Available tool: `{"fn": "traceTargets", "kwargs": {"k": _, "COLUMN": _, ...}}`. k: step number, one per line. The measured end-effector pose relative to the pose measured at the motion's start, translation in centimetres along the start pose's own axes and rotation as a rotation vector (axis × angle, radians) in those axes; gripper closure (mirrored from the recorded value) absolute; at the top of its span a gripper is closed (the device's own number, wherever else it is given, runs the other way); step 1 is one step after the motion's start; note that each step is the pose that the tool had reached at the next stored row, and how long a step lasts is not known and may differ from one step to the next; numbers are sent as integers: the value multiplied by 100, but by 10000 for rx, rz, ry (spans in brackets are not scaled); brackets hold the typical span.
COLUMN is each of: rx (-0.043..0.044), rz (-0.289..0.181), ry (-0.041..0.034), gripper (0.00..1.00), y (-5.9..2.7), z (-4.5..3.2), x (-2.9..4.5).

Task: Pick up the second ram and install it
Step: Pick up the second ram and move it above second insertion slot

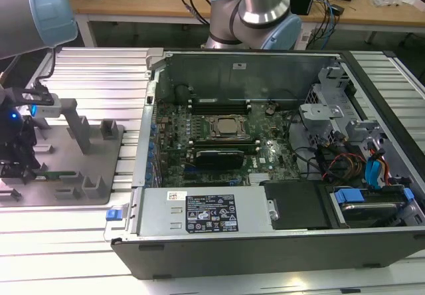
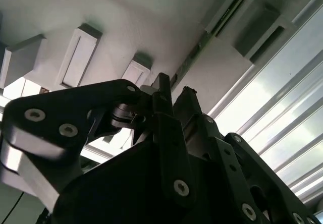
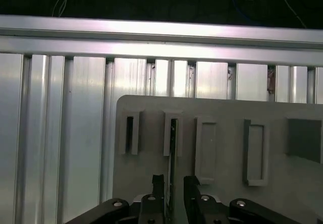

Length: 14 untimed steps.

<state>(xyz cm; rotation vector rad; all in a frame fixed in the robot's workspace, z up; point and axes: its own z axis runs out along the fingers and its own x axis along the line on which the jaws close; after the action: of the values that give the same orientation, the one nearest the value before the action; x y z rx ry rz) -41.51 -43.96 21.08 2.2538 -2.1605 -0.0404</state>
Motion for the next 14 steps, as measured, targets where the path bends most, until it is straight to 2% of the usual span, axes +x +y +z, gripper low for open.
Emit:
{"fn": "traceTargets", "kwargs": {"k": 2, "rx": 0, "rz": 0, "ry": 0, "gripper": 72, "y": -1, "z": 23, "x": 0}}
{"fn": "traceTargets", "kwargs": {"k": 8, "rx": 0, "rz": -1, "ry": 2, "gripper": 73, "y": -1, "z": 24, "x": 0}}
{"fn": "traceTargets", "kwargs": {"k": 9, "rx": 0, "rz": 0, "ry": 2, "gripper": 81, "y": -1, "z": 24, "x": 0}}
{"fn": "traceTargets", "kwargs": {"k": 11, "rx": 0, "rz": 0, "ry": 4, "gripper": 81, "y": -1, "z": 24, "x": 0}}
{"fn": "traceTargets", "kwargs": {"k": 12, "rx": 0, "rz": 0, "ry": 3, "gripper": 90, "y": -1, "z": 24, "x": 0}}
{"fn": "traceTargets", "kwargs": {"k": 14, "rx": 0, "rz": 0, "ry": 4, "gripper": 90, "y": -1, "z": 24, "x": 0}}
